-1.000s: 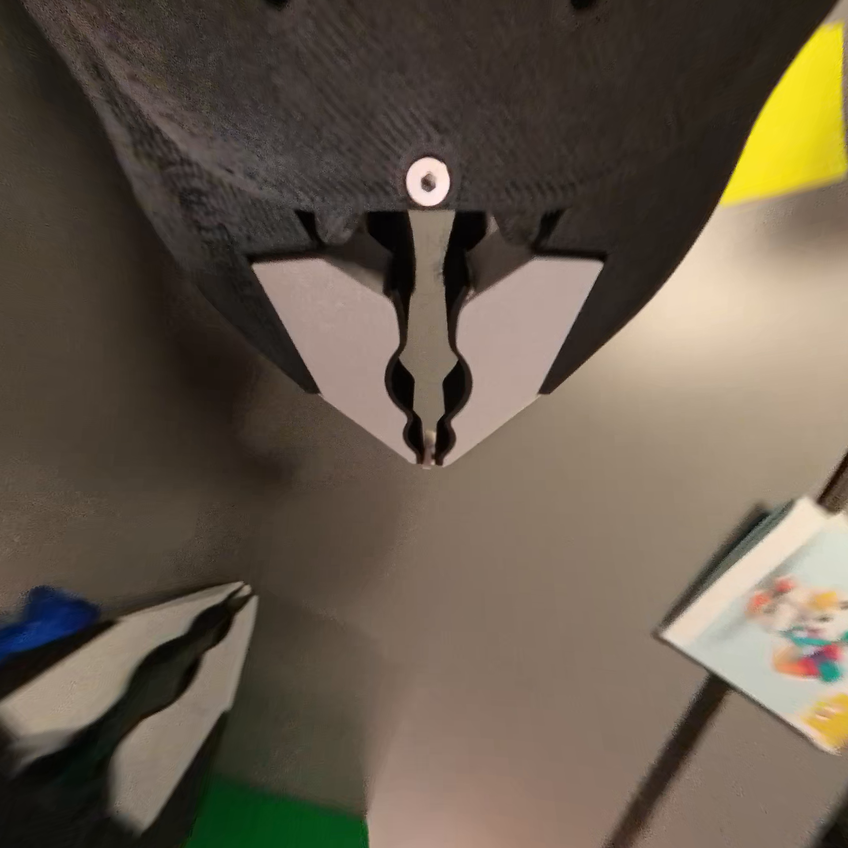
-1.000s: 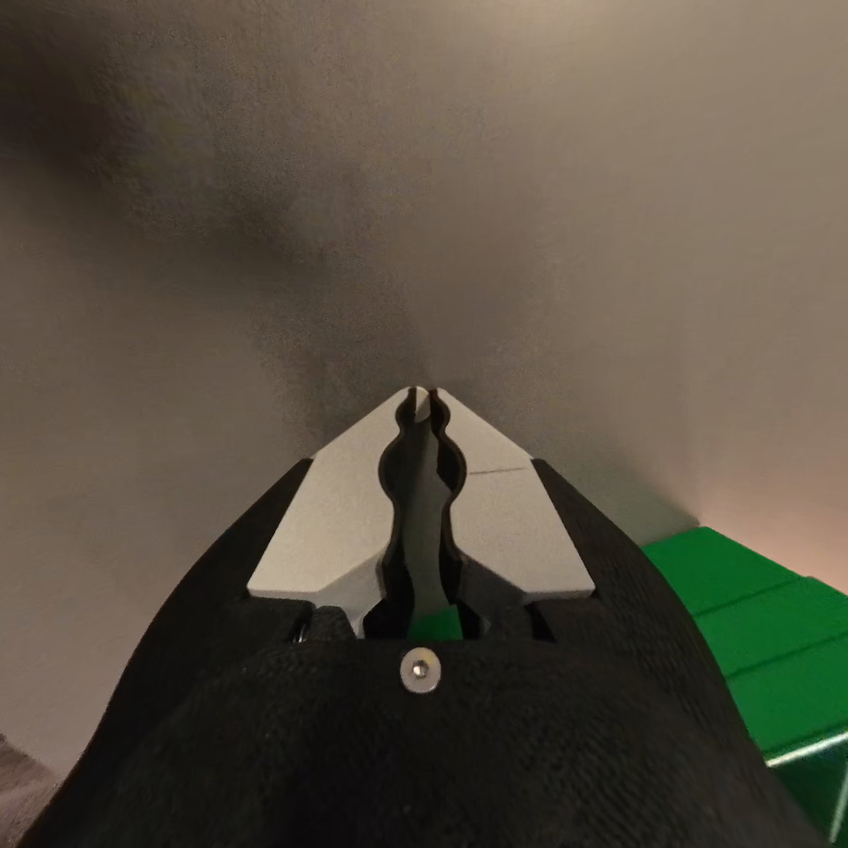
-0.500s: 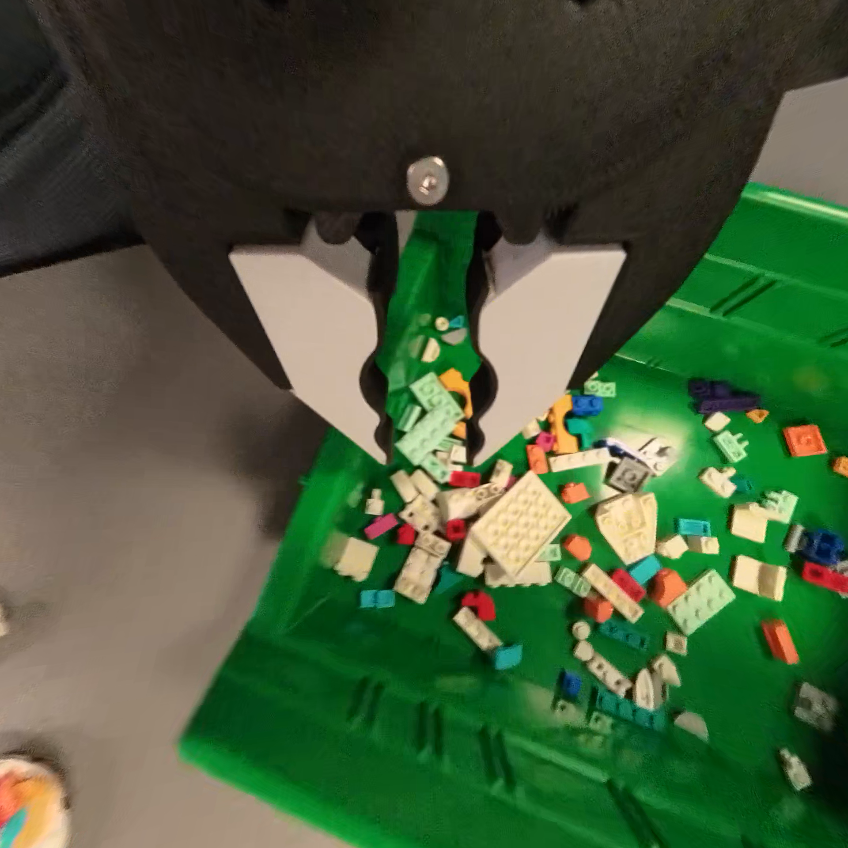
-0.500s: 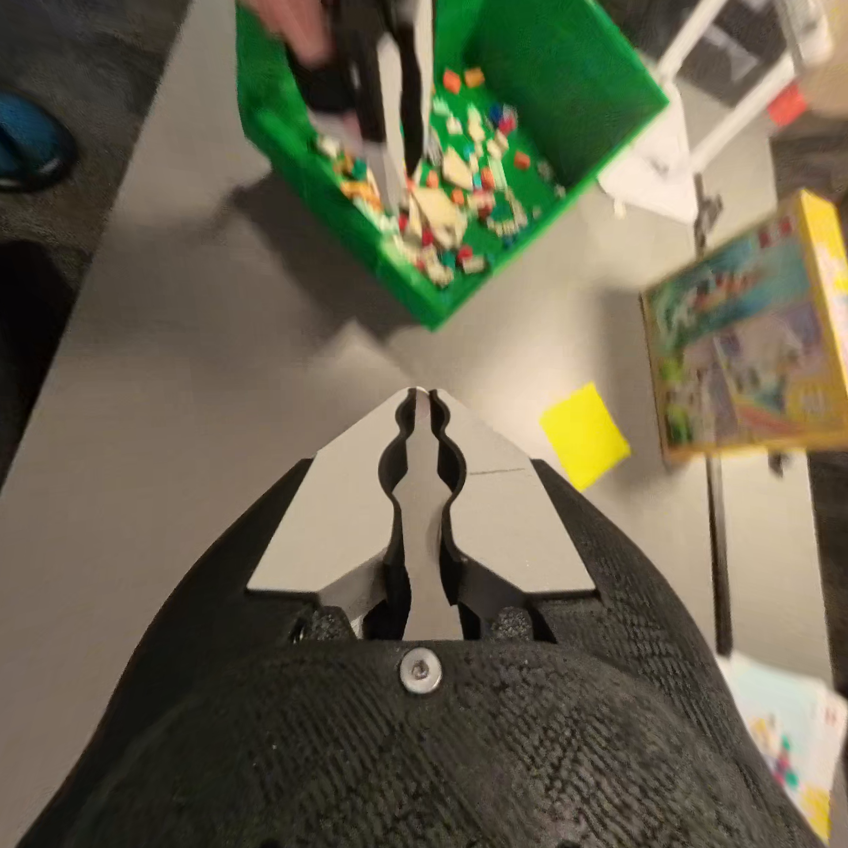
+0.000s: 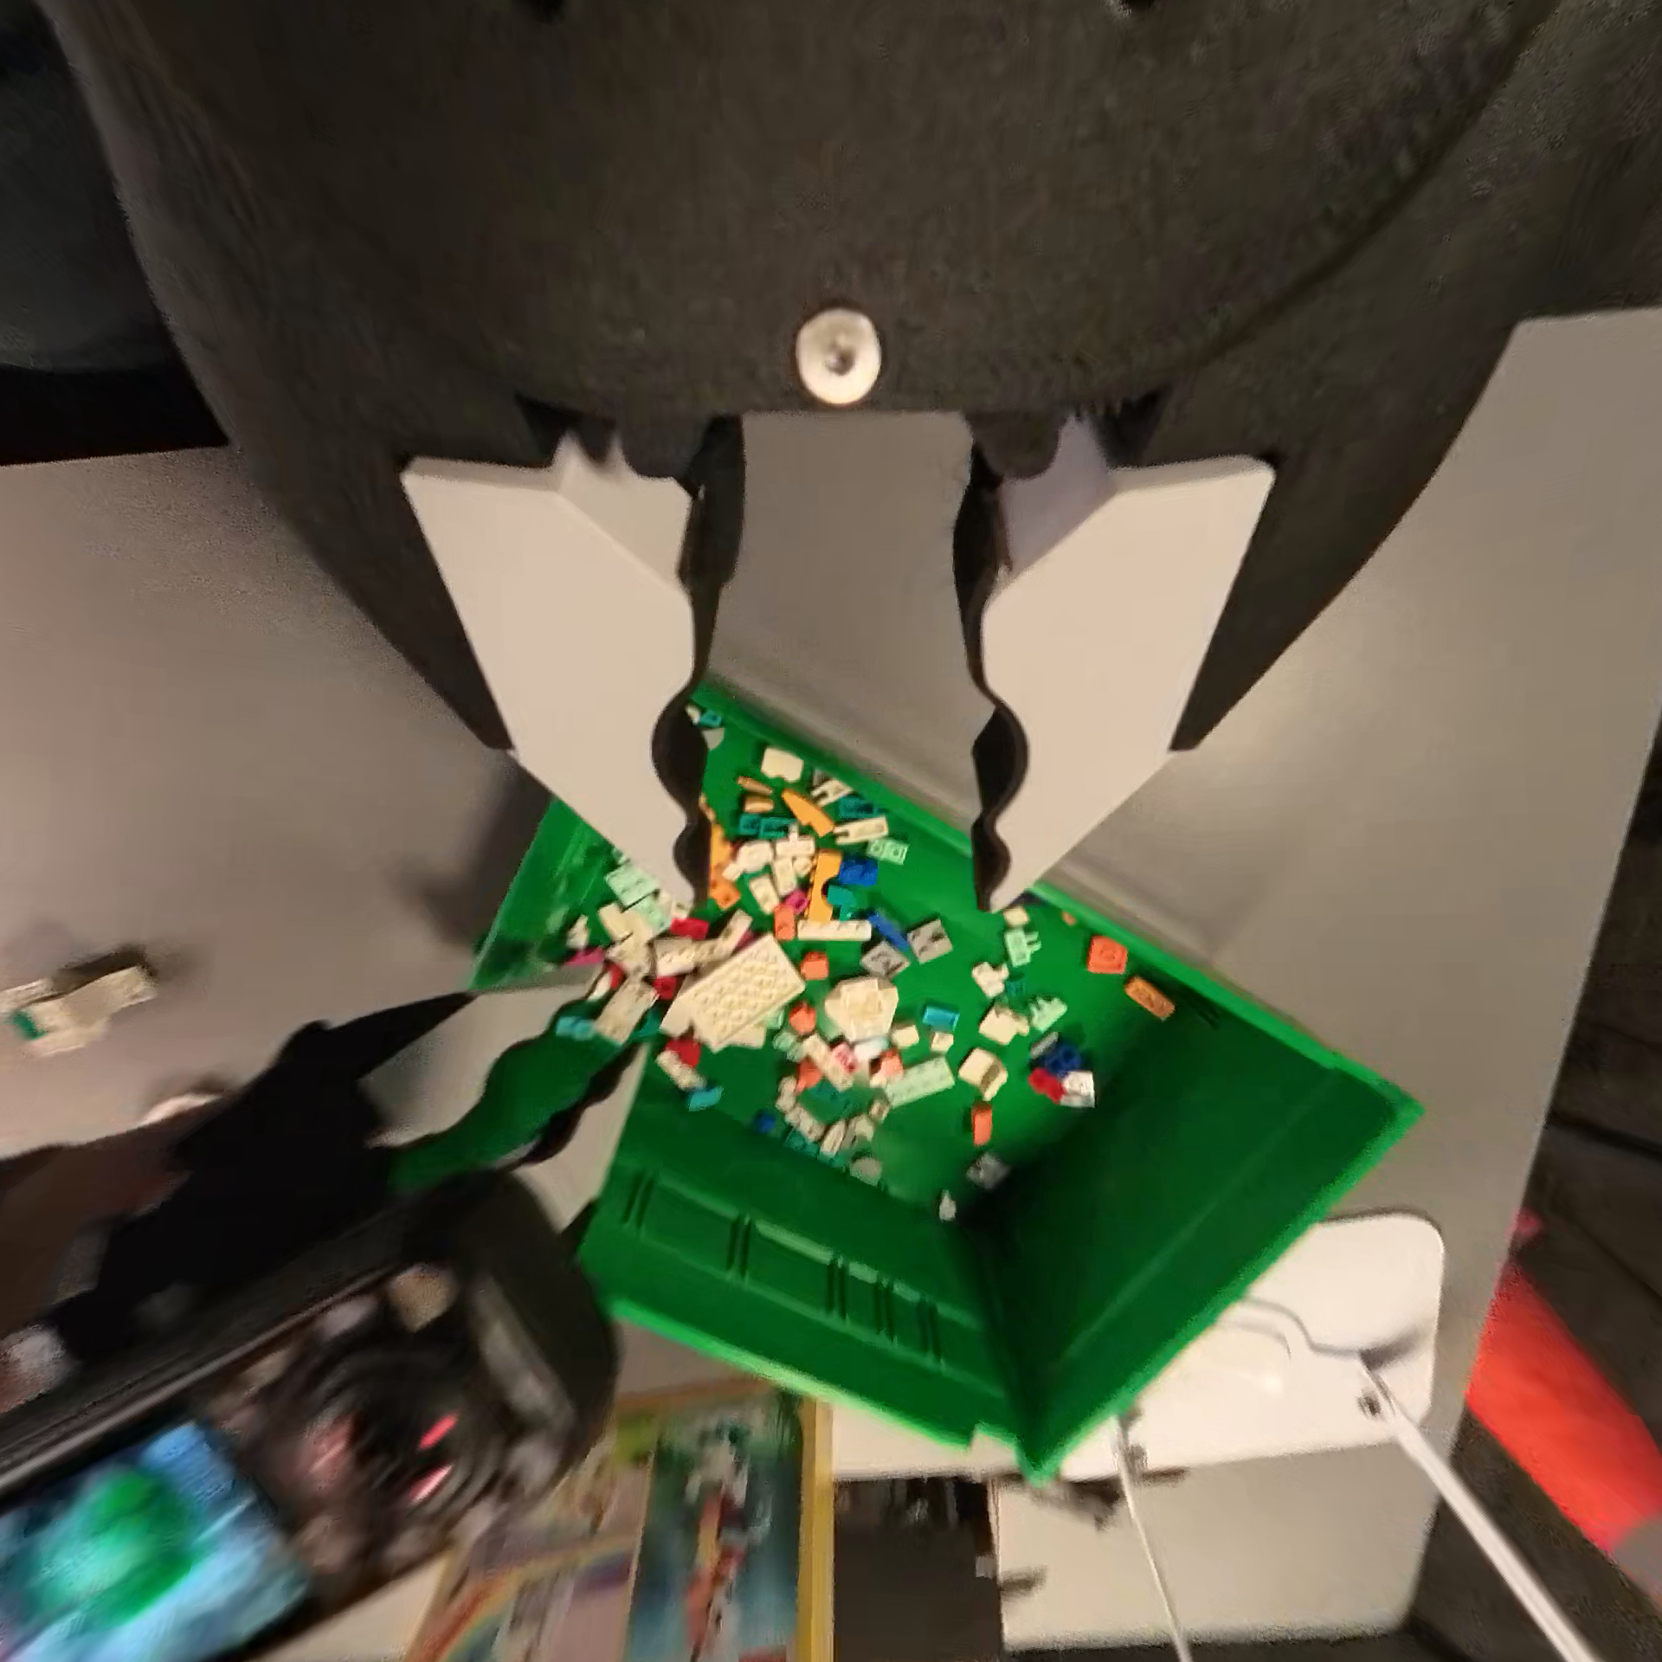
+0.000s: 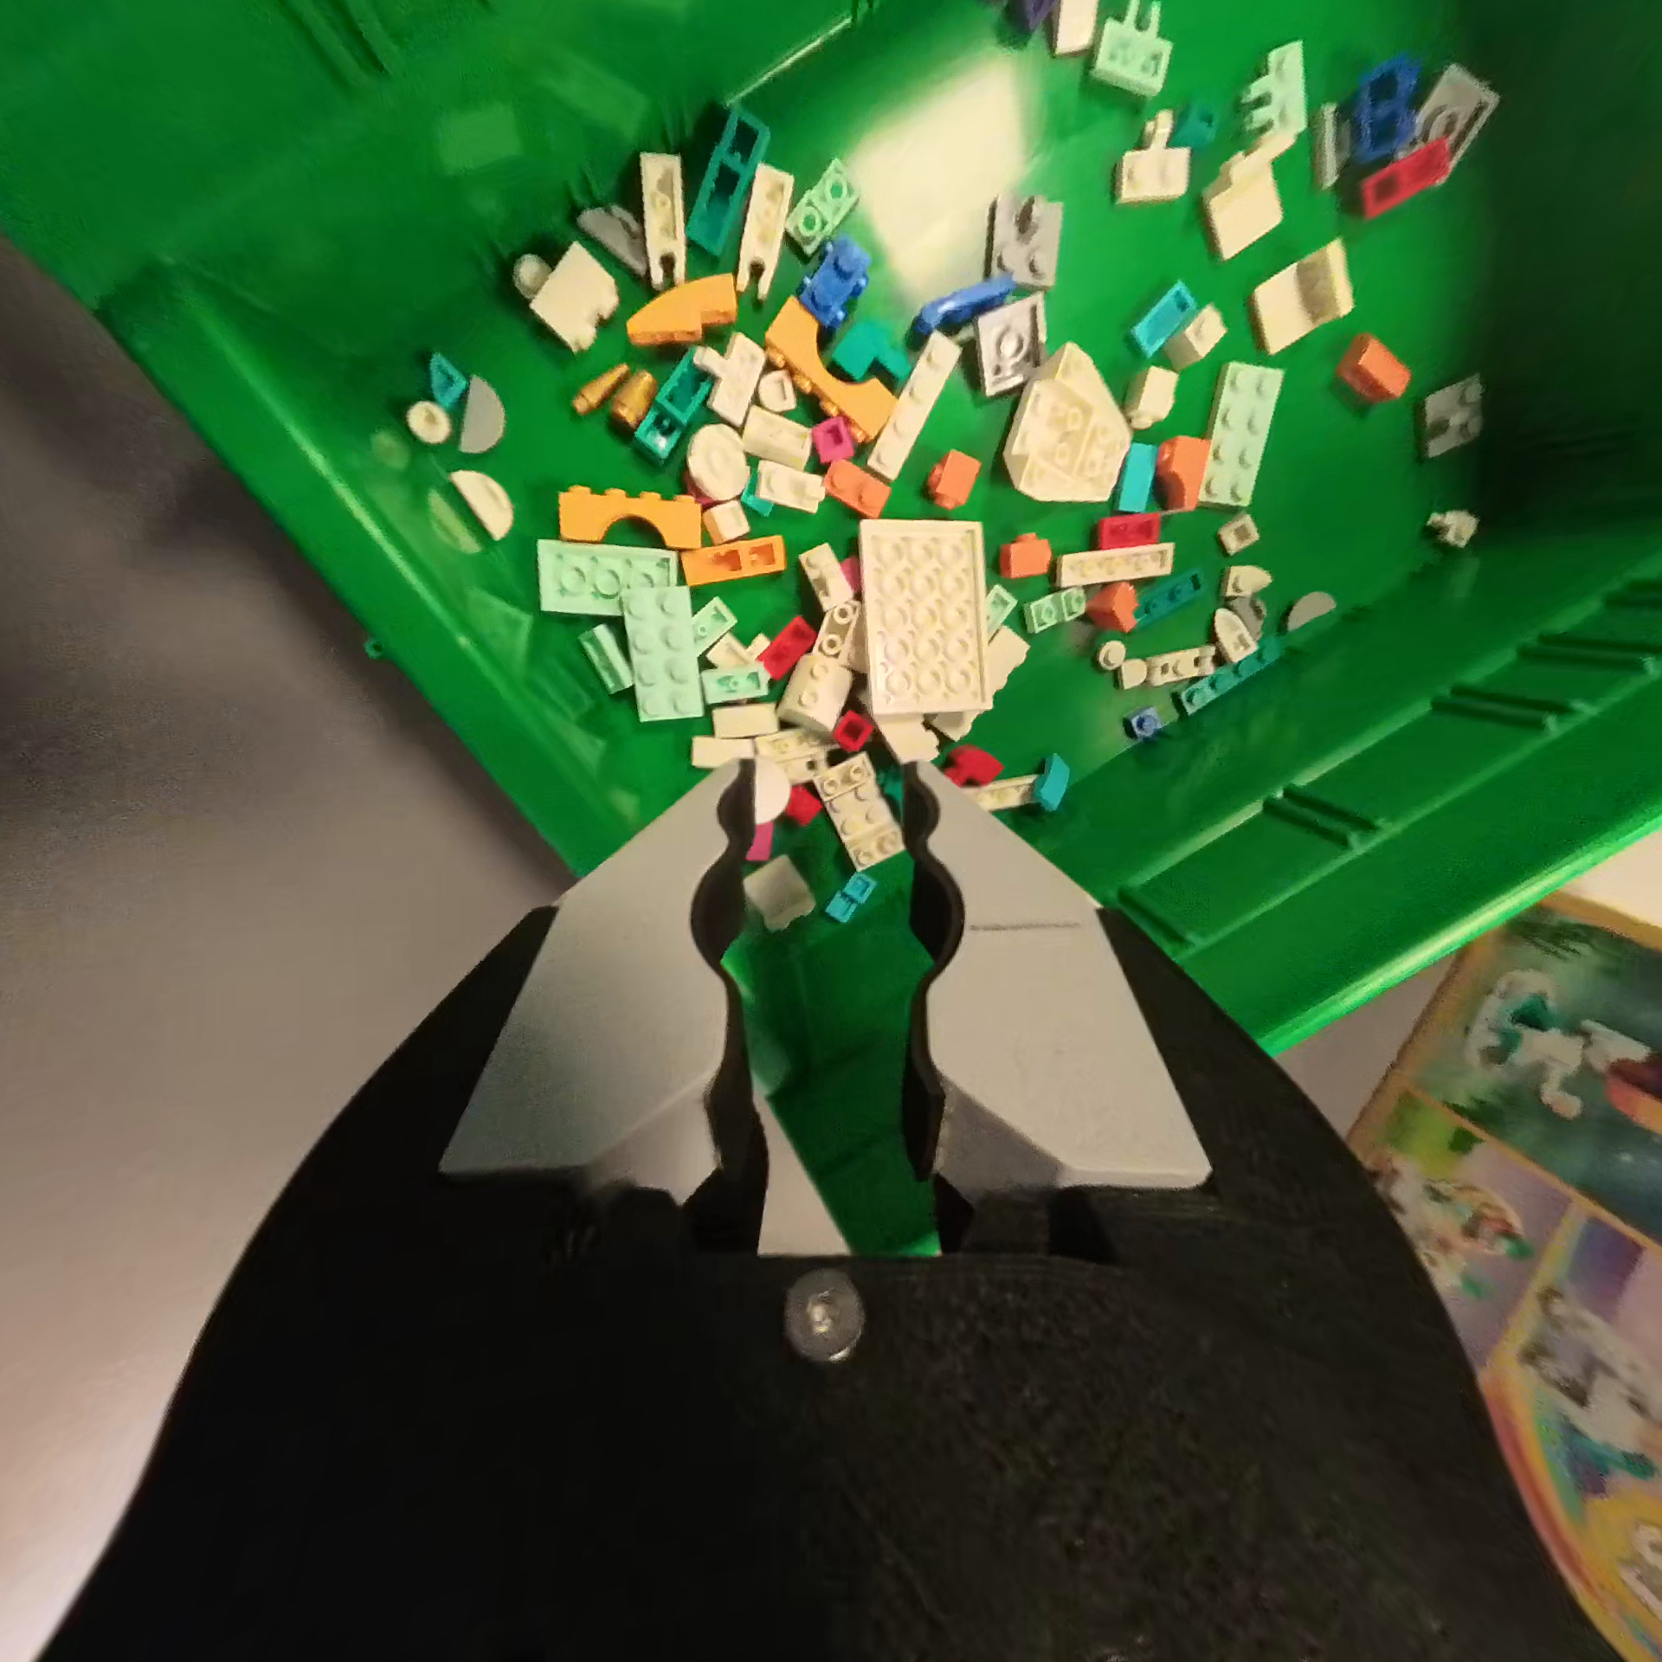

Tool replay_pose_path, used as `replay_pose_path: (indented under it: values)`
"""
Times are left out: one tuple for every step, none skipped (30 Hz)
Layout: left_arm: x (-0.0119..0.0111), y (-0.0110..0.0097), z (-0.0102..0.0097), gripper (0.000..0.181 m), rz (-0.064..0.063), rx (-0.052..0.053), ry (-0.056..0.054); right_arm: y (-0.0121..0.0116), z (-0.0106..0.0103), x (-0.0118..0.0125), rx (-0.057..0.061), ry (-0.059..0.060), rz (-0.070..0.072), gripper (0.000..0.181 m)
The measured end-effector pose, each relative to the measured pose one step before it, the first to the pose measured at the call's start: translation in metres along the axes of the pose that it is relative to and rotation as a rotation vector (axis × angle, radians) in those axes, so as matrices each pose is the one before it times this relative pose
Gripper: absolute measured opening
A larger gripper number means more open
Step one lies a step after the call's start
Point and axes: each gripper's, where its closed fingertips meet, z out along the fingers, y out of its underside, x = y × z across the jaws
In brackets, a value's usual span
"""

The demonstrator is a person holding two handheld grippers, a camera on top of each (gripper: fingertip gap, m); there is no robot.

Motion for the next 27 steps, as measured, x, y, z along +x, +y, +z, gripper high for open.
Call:
replay_pose_path:
  values:
    - [0.00162,-0.00467,-0.00551,0.057,0.0039,0.0453,0.0178,-0.00190,0.00112,0.00179,-0.0040,0.0053,-0.0057,0.032]
    - [0.00105,-0.00242,-0.00376,0.057,0.0100,0.0289,0.0071,-0.00116,0.00100,0.00054,-0.0066,-0.0017,-0.0069,0.035]
    - [0.00120,-0.00080,-0.00260,0.057,0.0146,0.0170,0.0024,0.00012,0.00152,0.00102,-0.0108,0.0042,-0.0132,0.038]
    - [0.00047,-0.00091,-0.00220,0.057,0.0097,0.0168,-0.0060,0.00295,0.00224,0.00323,-0.0277,0.0183,-0.0214,0.041]
    - [0.00155,-0.00102,-0.00141,0.057,0.0058,0.0168,-0.0006,0.00541,0.00276,0.00378,-0.0440,0.0231,-0.0266,0.050]
    - [0.00395,0.00011,-0.00037,0.056,0.0025,0.0077,0.0140,0.00511,0.00198,0.00383,-0.0426,0.0242,-0.0246,0.060]
    - [0.00345,0.00096,0.00025,0.056,-0.0009,0.0002,0.0100,0.00267,0.00022,0.00452,-0.0235,0.0306,-0.0213,0.068]
    - [0.00246,0.00064,0.00039,0.057,0.0021,0.0040,-0.0004,0.00113,-0.00128,0.00576,-0.0074,0.0414,-0.0238,0.079]
    - [0.00268,0.00065,0.00048,0.057,0.0059,0.0066,-0.0031,0.00277,-0.00116,0.00566,-0.0134,0.0430,-0.0308,0.089]
    - [0.00305,0.00071,0.00072,0.057,0.0075,0.0077,-0.0020,0.00678,-0.00061,0.00593,-0.0351,0.0449,-0.0378,0.095]
    - [0.00276,0.00044,0.00080,0.057,0.0069,0.0095,-0.0052,0.00989,-0.00041,0.00789,-0.0522,0.0564,-0.0417,0.098]
    - [0.00298,0.00066,0.00082,0.057,0.0056,0.0069,-0.0025,0.00742,-0.00066,0.00607,-0.0348,0.0442,-0.0319,0.103]
    - [0.00345,0.00023,0.00057,0.057,0.0039,0.0077,0.0001,0.00223,-0.00170,0.00366,-0.0017,0.0255,-0.0138,0.103]
    - [0.00231,-0.00101,0.00036,0.057,0.0022,0.0152,-0.0065,0.00097,-0.00253,0.00323,0.0053,0.0226,-0.0152,0.104]
    - [0.00230,-0.00114,0.00008,0.056,-0.0008,0.0153,-0.0070,0.00044,-0.00322,0.00313,0.0107,0.0193,-0.0120,0.103]
    - [0.00330,-0.00112,0.00021,0.056,-0.0046,0.0134,0.0007,-0.00313,-0.00395,0.00177,0.0372,0.0040,0.0098,0.104]
    - [0.00380,-0.00217,0.00021,0.056,-0.0064,0.0190,0.0031,-0.00702,-0.00452,0.00059,0.0683,-0.0121,0.0356,0.104]
    - [0.00410,-0.00316,0.00043,0.056,-0.0051,0.0219,0.0042,-0.00574,-0.00372,0.00121,0.0635,-0.0125,0.0464,0.103]
    - [0.00456,-0.00317,0.00074,0.056,-0.0012,0.0197,0.0064,-0.00040,-0.00164,0.00303,0.0304,0.0029,0.0311,0.104]
    - [0.00462,-0.00303,0.00125,0.056,0.0029,0.0167,0.0063,0.00459,0.00070,0.00351,-0.0024,0.0145,0.0053,0.105]
    - [0.00498,-0.00253,0.00177,0.056,0.0060,0.0115,0.0086,0.00615,0.00167,0.00185,-0.0150,0.0116,-0.0051,0.108]
    - [0.00530,-0.00198,0.00211,0.056,0.0068,0.0066,0.0121,0.00246,0.00064,-0.00044,0.0057,-0.0007,0.0075,0.110]
    - [0.00433,-0.00193,0.00197,0.056,0.0088,0.0066,0.0058,-0.00085,-0.00108,-0.00049,0.0256,-0.0029,0.0152,0.111]
    - [0.00279,-0.00164,0.00167,0.056,0.0135,0.0048,-0.0032,-0.00162,-0.00221,0.00063,0.0313,0.0038,0.0107,0.112]
    - [0.00266,-0.00049,0.00165,0.056,0.0147,-0.0027,-0.0018,-0.00287,-0.00251,0.00077,0.0392,0.0064,0.0037,0.116]
    - [0.00261,0.00032,0.00187,0.056,0.0109,-0.0078,0.0005,-0.00356,-0.00241,0.00057,0.0421,0.0094,-0.0052,0.118]
    - [0.00269,0.00081,0.00221,0.056,0.0080,-0.0104,0.0055,-0.00193,-0.00181,0.00035,0.0283,0.0127,-0.0134,0.118]
